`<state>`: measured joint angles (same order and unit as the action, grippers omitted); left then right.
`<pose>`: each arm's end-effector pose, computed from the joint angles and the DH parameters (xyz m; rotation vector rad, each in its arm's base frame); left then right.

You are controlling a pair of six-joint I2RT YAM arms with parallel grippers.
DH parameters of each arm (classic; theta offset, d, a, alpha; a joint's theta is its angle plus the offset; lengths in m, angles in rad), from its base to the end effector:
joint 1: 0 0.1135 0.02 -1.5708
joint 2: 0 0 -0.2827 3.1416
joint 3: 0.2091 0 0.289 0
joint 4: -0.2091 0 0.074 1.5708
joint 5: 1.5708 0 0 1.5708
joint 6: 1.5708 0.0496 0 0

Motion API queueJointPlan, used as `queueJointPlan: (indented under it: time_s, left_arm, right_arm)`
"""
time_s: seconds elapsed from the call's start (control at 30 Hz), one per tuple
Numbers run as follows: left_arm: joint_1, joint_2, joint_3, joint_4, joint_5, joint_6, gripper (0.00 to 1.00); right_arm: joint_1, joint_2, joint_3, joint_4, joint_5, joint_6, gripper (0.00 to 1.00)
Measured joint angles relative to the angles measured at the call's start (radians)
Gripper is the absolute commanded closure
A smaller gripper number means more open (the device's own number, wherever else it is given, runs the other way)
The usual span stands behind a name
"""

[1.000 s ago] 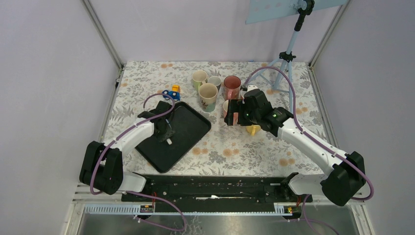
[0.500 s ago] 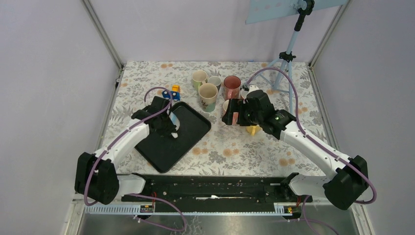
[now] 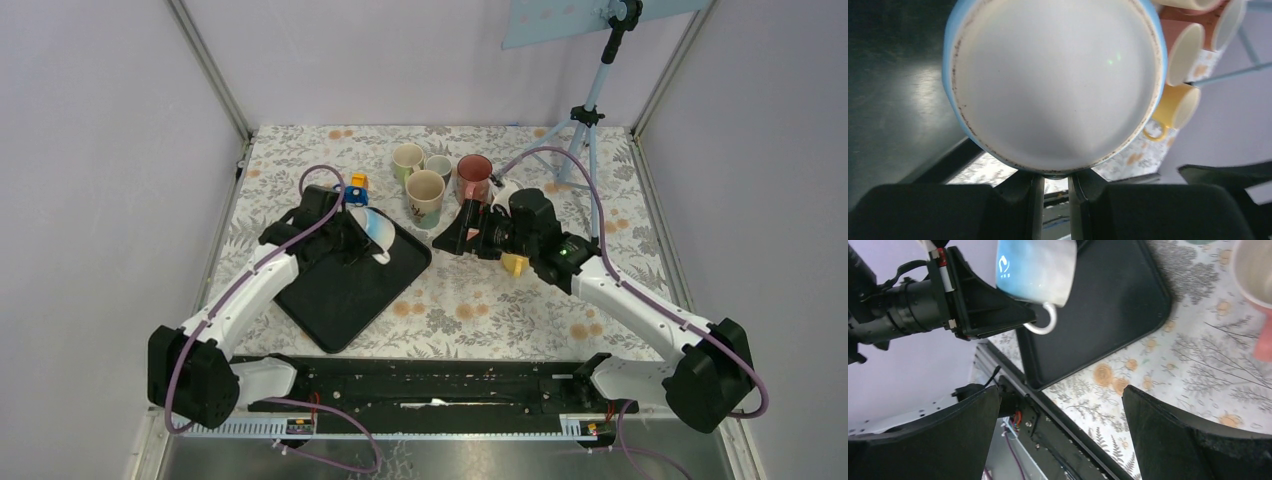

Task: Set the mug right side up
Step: Turn over the cup on the tray.

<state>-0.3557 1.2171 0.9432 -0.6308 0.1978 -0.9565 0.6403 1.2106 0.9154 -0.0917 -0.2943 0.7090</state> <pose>0.2649 -0.1088 0.2636 -0.6913 2.5367 -0.7611 0.2486 0.2032 0.3074 -0.1384 2.1272 1.1364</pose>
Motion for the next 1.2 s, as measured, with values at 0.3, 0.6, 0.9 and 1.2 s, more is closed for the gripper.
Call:
queueJointPlan:
  time_s: [0.3, 0.6, 0.9, 1.2]
  left_arm:
    - [0.000, -0.039, 0.033, 0.115, 0.153, -0.107, 1.00]
    - [0.000, -0.064, 0.033, 0.228, 0.254, -0.213, 1.00]
    - [0.000, -0.089, 0.033, 0.307, 0.328, -0.277, 1.00]
    - [0.000, -0.121, 0.032, 0.375, 0.381, -0.327, 1.00]
  right_arm:
    - [0.000, 0.003, -0.071, 0.268, -0.172, 0.120, 0.00]
    - [0.000, 0.080, -0.097, 0.547, -0.307, 0.275, 0.01]
    - [-0.005, 0.153, -0.110, 0.727, -0.407, 0.390, 0.06]
    - [-0.037, 0.243, -0.111, 0.945, -0.480, 0.549, 0.19]
